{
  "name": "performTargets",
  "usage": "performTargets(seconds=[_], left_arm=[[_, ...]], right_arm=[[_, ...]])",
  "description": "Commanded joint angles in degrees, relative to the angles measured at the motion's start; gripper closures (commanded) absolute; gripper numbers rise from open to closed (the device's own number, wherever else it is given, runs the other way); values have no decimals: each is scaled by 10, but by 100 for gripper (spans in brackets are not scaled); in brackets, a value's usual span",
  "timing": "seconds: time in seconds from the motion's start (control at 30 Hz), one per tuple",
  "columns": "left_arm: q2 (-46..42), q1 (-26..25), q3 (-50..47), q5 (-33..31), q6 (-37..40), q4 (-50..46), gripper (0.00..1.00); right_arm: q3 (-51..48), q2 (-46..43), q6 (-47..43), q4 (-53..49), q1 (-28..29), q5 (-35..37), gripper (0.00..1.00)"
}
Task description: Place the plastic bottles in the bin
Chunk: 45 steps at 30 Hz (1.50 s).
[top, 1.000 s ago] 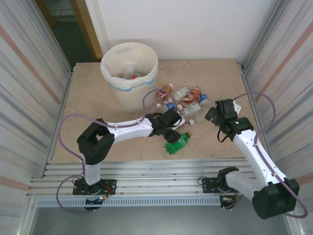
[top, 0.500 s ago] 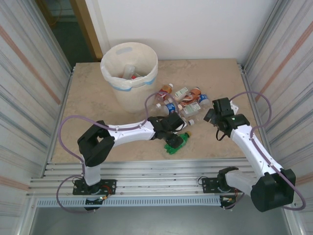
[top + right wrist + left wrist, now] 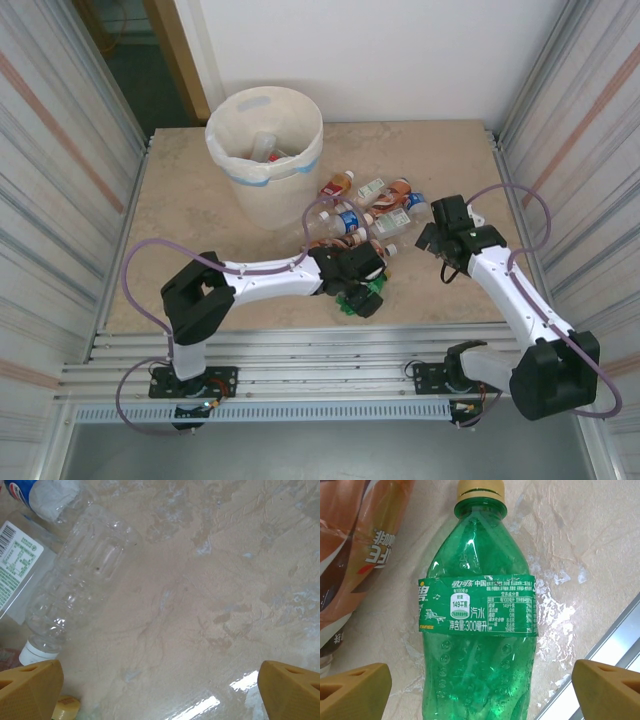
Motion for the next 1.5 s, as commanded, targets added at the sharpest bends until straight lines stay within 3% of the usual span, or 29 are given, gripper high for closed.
performTargets(seconds=[0.0, 0.13, 0.43, 0.73, 1.0, 1.23, 1.47], left_arm=[[13, -1, 13, 3, -8, -13, 7], [32, 0, 15, 1, -7, -12, 14], [63, 7, 11, 4, -7, -6, 16], [56, 7, 0, 2, -15, -2, 42], [-15, 0, -25, -20, -15, 1, 57], [-112, -5, -39, -47, -8, 7, 59], [-212, 3, -26, -117, 27, 15, 61]], right_arm=[[14, 0, 10, -15, -6, -1, 2], [12, -4, 10, -12, -6, -4, 2], [14, -2, 10, -7, -8, -14, 2], [15, 8, 9, -1, -16, -35, 2], [29, 11, 21, -6, -19, -26, 2], [32, -8, 42, -9, -18, 0, 2], [35, -31, 19, -5, -18, 42, 2]])
